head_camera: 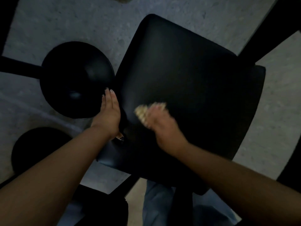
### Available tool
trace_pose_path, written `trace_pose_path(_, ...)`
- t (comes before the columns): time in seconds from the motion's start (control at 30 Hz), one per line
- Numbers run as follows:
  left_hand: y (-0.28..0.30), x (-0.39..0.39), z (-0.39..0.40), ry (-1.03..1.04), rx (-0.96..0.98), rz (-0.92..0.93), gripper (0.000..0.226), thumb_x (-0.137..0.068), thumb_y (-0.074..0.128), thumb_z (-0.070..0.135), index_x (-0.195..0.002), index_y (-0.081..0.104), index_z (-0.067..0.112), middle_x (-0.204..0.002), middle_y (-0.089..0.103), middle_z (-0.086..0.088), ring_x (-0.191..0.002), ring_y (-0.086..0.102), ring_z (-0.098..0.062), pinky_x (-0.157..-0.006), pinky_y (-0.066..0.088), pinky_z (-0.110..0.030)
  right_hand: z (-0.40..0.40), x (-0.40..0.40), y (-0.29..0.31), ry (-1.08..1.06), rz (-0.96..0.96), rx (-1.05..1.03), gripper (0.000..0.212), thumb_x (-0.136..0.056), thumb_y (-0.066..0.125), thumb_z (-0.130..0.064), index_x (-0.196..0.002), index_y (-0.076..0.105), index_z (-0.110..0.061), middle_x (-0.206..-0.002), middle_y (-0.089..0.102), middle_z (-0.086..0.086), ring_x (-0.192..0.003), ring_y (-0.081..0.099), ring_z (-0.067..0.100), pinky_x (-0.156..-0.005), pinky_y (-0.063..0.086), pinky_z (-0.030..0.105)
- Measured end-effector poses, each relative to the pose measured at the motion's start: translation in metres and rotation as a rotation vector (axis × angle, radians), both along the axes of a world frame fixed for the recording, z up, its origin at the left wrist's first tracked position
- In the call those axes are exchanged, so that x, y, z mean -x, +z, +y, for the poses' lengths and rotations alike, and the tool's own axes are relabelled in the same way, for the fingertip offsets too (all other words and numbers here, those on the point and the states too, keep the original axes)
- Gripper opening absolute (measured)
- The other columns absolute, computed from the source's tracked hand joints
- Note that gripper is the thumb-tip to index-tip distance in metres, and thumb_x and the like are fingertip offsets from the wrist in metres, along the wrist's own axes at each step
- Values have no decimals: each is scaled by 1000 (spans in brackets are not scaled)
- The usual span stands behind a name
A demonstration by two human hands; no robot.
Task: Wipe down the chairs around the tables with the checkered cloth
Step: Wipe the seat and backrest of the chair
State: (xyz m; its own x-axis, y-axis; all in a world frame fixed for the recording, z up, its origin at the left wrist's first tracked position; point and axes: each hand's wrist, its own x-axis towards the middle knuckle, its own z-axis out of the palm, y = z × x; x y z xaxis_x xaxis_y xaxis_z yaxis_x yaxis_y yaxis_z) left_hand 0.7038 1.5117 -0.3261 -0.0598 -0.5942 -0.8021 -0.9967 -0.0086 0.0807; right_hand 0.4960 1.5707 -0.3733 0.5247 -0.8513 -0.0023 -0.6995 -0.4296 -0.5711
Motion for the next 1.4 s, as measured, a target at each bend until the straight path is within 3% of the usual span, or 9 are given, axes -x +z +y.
trace_pose_path(0.13,1,-1,0,12,-4,16,156,-52,95,28,-143,-29,-4,-150,-36,-23,-145,-18,-36,-119,6,-36,36,22,8,700,77,-98,39,-96,38,-14,-127,60,-6,-135,56,13,-127,50,32,-103,43,46)
trace_pose_path(0.23,0,-2,0,8,10,23,159,-48,96,29,-143,-28,-4,-151,-35,-22,-145,-17,-36,-119,8,-38,-14,63,6,778,165,-4,41,-99,33,-20,-122,64,-6,-129,60,15,-121,56,31,-103,41,41)
trace_pose_path(0.37,-1,-4,1,7,25,23,158,-49,96,25,-143,-29,-1,-151,-36,-20,-146,-17,-34,-120,11,-38,-99,134,6,247,369,-24,39,-96,47,-8,-135,52,-8,-142,46,18,-133,41,34,-116,21,24)
trace_pose_path(0.47,0,-3,1,11,30,28,159,-49,96,25,-144,-29,-2,-151,-36,-20,-146,-17,-34,-120,12,-39,-120,168,4,-202,411,-79,58,-87,47,6,-144,36,-1,-151,26,27,-141,21,44,-115,22,53)
trace_pose_path(0.7,-1,0,1,15,46,14,159,-47,96,24,-144,-27,-3,-153,-33,-21,-147,-13,-35,-119,10,-36,-52,69,4,-714,336,-101,66,-76,44,12,-141,32,11,-147,25,36,-139,20,49,-117,8,54)
trace_pose_path(0.93,10,1,2,54,28,4,157,-50,96,21,-146,-27,4,-156,-31,-12,-149,-6,-30,-119,18,-39,61,-12,20,89,359,-114,48,-84,52,-8,-132,54,-3,-138,52,18,-129,47,33,-107,39,45)
trace_pose_path(1.13,34,5,7,144,-4,-13,120,-78,79,22,-152,-14,12,-162,-10,-10,-148,12,-28,-117,26,-42,75,-20,39,744,314,-451,65,-91,46,-3,-151,20,-6,-159,12,16,-147,4,30,-118,-5,39)
trace_pose_path(1.33,88,20,19,334,134,69,58,-92,54,18,-147,34,15,-140,49,-17,-128,47,-36,-104,42,-46,32,-5,101,-145,-279,-927,52,-86,51,6,-137,49,-5,-135,54,11,-120,51,12,-96,35,5)
trace_pose_path(1.4,112,28,29,455,214,109,53,-92,52,16,-144,40,15,-136,54,-16,-124,50,-35,-104,42,-43,10,5,131,-306,-389,-956,45,-87,53,6,-130,54,-5,-126,61,10,-112,56,13,-93,42,11)
